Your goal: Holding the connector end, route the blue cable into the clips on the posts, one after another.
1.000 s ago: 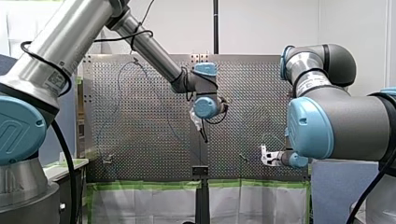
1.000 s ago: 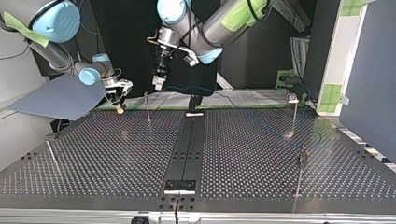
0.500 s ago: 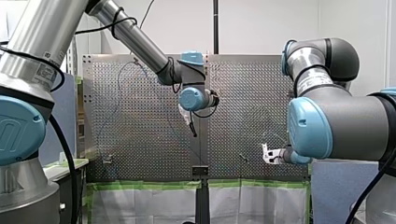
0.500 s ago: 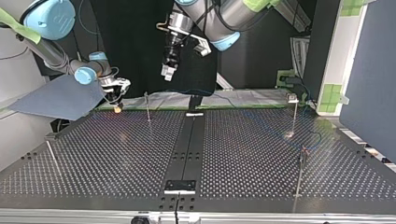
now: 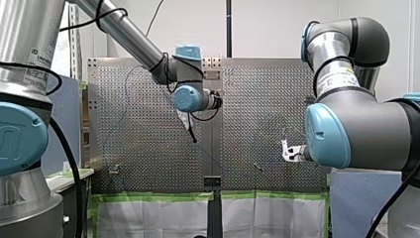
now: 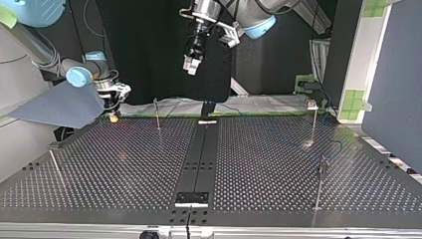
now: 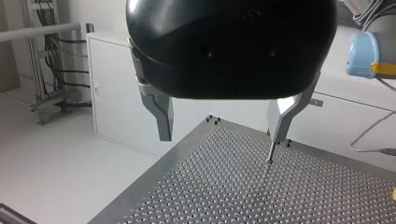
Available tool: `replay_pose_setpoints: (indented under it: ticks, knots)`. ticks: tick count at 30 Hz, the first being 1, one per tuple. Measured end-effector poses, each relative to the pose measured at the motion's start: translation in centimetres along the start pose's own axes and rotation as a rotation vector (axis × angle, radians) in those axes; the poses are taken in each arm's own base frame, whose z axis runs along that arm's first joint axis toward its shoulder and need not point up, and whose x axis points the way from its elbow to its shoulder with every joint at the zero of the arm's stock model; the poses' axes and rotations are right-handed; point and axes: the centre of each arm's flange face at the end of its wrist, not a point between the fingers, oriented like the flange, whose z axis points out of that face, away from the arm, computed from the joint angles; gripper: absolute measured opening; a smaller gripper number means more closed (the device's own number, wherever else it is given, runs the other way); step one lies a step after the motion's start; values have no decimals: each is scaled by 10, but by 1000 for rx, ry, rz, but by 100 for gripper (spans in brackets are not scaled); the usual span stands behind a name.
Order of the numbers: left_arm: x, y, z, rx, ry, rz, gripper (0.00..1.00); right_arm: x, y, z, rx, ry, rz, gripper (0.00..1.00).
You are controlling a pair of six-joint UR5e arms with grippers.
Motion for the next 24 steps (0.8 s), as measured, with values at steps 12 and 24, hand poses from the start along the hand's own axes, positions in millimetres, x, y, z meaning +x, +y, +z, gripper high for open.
replay_pose_setpoints:
  ticks: [12, 24]
  knots:
    - [-15, 20, -44, -1, 9, 5, 100, 61, 2, -11, -23, 66, -25, 0]
    - [14, 56, -83, -20, 95, 57, 100, 125, 4, -25, -60, 157, -23, 0]
